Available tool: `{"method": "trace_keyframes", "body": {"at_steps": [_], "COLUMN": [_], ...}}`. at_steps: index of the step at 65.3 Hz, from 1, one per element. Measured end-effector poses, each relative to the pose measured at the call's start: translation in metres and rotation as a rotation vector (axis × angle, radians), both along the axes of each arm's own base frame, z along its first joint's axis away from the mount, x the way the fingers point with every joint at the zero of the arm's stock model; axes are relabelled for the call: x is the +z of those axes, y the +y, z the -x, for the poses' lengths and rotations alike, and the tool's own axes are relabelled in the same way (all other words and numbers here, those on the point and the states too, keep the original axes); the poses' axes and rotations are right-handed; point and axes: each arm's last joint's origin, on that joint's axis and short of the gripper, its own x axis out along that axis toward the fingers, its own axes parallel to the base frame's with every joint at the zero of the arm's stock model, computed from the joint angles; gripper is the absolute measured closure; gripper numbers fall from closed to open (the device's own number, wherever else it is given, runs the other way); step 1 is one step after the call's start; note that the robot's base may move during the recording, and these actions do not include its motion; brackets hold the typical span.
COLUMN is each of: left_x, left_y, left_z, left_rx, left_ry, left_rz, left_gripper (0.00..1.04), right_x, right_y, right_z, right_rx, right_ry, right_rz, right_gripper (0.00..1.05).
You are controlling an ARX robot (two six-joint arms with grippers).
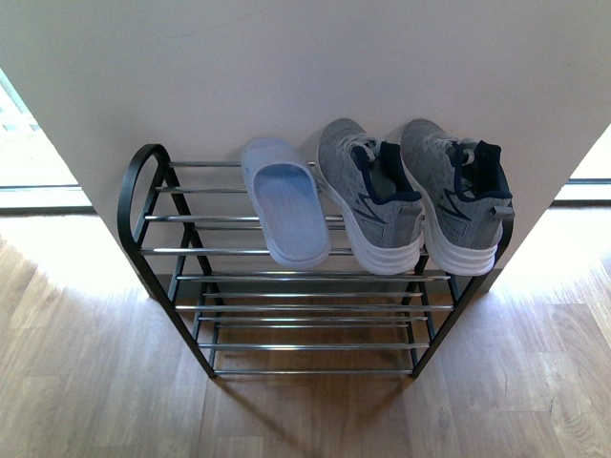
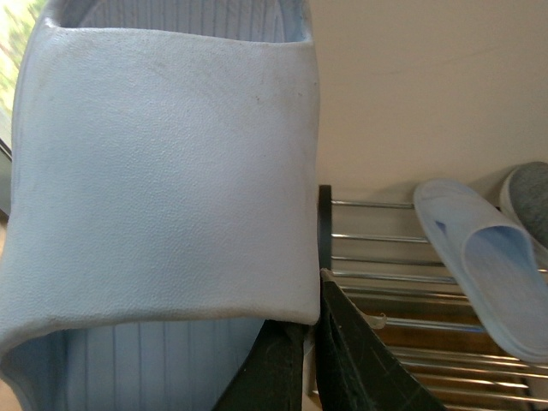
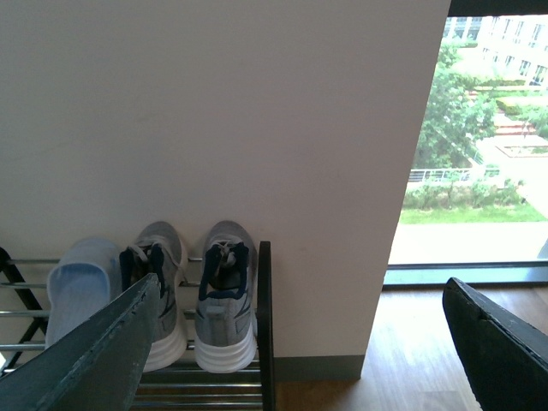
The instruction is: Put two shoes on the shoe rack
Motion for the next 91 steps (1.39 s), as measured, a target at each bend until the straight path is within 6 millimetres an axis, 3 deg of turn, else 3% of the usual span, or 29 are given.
{"method": "trace_keyframes", "body": {"at_steps": [12,22,29,35,45,59,76,91], "left_x": [-0.022,-0.047,-0.062,-0.08,-0.092,-0.113,-0.152,-0.146], "left_y": [-0.007,-0.025,-0.042,-0.066,-0.082,-0.094,-0.101,-0.104], "left_z": [-0.057,-0.105,-0.133,-0.17,-0.204,-0.234,-0.245,-0.244], "left_rx": [0.019,0.031,0.014,-0.02,-0.033,-0.043,-0.027,-0.074], "left_ry": [0.2,0.302,0.356,0.405,0.431,0.471,0.575,0.527], "left_rz": [0.251,0.404,0.446,0.449,0.45,0.41,0.337,0.278], "left_gripper": [1.03,1.03,1.03,1.03,1.03,1.03,1.03,0.68], "right_x": [0.0,0.0,0.0,0.0,0.0,0.0,0.0,0.0], "right_y": [0.0,0.0,0.0,0.0,0.0,0.0,0.0,0.0], "right_z": [0.0,0.0,0.0,0.0,0.0,0.0,0.0,0.0], "right_rx": [0.0,0.0,0.0,0.0,0.0,0.0,0.0,0.0], "right_ry": [0.0,0.0,0.0,0.0,0.0,0.0,0.0,0.0], "right_rz": [0.0,0.0,0.0,0.0,0.0,0.0,0.0,0.0], "right_gripper": [0.09,0.09,0.09,0.09,0.09,0.09,0.09,0.09]}}
